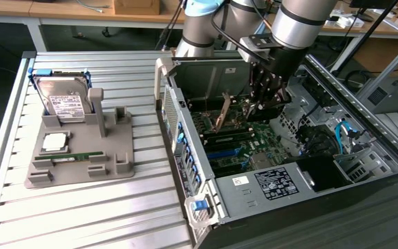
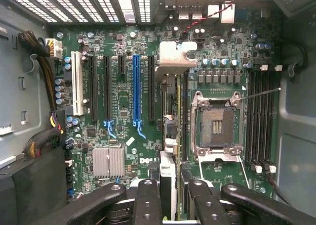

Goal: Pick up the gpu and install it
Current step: 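Insert the gpu into the slot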

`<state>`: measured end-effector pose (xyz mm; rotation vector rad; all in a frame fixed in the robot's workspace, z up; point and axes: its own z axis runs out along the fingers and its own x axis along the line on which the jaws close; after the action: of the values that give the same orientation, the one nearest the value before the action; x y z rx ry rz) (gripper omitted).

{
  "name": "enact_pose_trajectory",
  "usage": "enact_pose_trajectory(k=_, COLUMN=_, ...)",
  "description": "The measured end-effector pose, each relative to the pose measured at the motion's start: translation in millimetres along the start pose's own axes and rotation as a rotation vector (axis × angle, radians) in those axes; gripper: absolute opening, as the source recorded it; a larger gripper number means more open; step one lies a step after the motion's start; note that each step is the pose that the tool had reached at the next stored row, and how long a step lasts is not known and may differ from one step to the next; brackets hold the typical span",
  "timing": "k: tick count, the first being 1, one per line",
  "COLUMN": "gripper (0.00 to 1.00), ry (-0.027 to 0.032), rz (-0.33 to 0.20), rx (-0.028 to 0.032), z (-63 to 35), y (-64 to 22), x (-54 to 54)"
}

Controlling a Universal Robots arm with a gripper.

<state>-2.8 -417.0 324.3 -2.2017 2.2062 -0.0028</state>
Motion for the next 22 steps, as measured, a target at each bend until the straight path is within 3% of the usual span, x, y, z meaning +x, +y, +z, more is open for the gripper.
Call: enact_pose_trajectory(k=22, gripper=0.27, ry=0.0000, rz=0.000, rx=0.0000, z=2.2, y=10.5, x=0.6)
